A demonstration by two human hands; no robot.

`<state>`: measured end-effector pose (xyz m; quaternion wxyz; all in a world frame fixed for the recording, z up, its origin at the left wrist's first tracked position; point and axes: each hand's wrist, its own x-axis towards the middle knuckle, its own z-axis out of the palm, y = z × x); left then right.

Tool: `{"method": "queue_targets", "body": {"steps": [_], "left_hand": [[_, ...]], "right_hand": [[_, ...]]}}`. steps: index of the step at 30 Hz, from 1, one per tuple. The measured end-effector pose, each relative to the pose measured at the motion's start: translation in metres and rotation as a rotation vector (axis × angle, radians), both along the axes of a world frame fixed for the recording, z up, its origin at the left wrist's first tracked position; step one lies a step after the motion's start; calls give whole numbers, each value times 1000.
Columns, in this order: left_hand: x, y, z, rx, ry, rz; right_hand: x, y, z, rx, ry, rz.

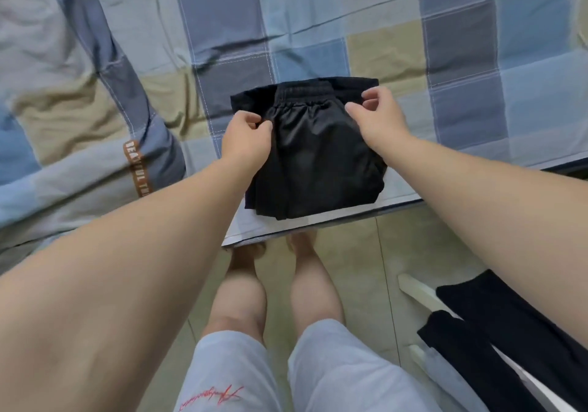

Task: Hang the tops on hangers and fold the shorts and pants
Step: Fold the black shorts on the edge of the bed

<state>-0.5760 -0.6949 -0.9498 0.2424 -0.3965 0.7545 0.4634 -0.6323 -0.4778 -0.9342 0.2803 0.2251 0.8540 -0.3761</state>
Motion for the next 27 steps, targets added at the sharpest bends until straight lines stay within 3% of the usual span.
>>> {"method": "queue_targets", "body": {"steps": [5, 10, 17, 27], "left_hand": [[29, 0, -29, -126, -175, 93], [57, 6, -56, 165, -181, 219], [56, 3, -50, 168, -211, 77], [84, -54, 43, 96, -443, -257]], "right_hand": [[23, 23, -31, 142, -48, -124], [52, 36, -66, -23, -198, -271], [72, 11, -64, -229, -334, -406], [153, -20, 32, -296, -490, -645]]}}
